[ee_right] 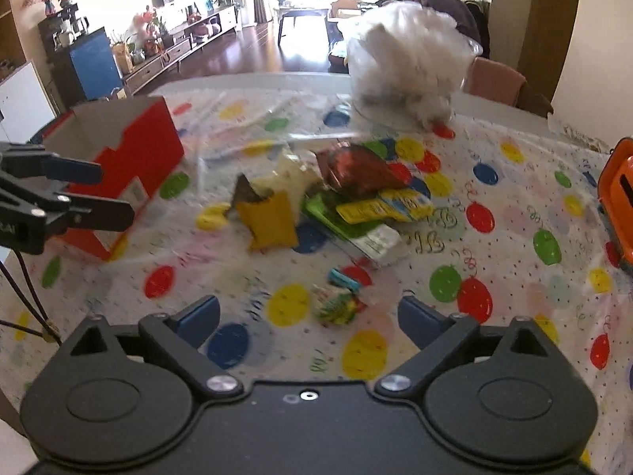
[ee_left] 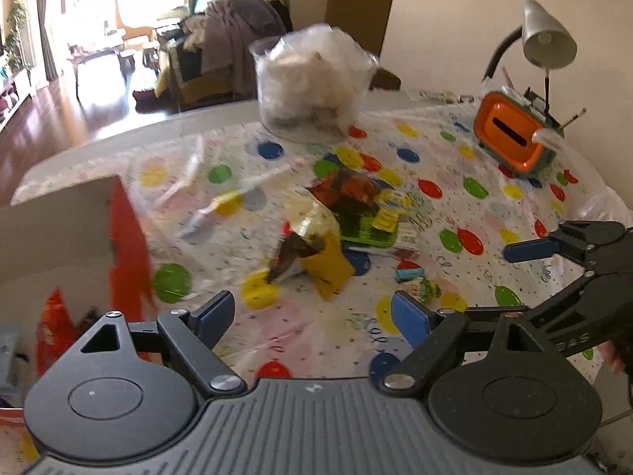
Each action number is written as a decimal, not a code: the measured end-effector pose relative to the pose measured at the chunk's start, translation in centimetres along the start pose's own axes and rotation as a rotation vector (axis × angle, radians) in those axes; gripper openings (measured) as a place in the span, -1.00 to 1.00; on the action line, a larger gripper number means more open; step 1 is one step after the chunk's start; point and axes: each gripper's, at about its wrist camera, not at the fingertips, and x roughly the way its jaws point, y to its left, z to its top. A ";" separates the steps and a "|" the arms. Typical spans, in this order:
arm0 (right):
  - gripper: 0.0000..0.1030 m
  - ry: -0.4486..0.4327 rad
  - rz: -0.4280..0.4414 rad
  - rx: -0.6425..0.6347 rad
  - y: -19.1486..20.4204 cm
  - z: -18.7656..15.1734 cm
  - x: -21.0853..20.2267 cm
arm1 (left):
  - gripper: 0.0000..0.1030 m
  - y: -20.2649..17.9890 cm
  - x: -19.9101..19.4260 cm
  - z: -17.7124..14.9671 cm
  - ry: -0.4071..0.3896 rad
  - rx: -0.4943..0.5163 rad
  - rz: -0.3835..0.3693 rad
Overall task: Organize snacks
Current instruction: 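Move both tools back over the remaining snacks on the table, then grasp the yellow packet with left tool while right tool grasps green-wrapped candy, then carry the yellow packet and green-wrapped candy over the white box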
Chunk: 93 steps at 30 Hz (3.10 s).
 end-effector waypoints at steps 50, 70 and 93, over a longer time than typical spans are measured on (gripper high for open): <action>-0.37 0.161 0.122 -0.185 -2.6 0.1 9.0 | 0.38 0.4 18.4 6.2 0.405 -0.457 0.161; -0.37 0.153 0.102 -0.066 -3.1 0.0 7.0 | -0.36 1.6 15.0 4.6 0.334 -0.464 0.087; -0.37 -0.014 0.103 -0.013 4.7 3.9 -0.5 | -0.36 5.6 1.0 1.9 0.189 -0.353 0.006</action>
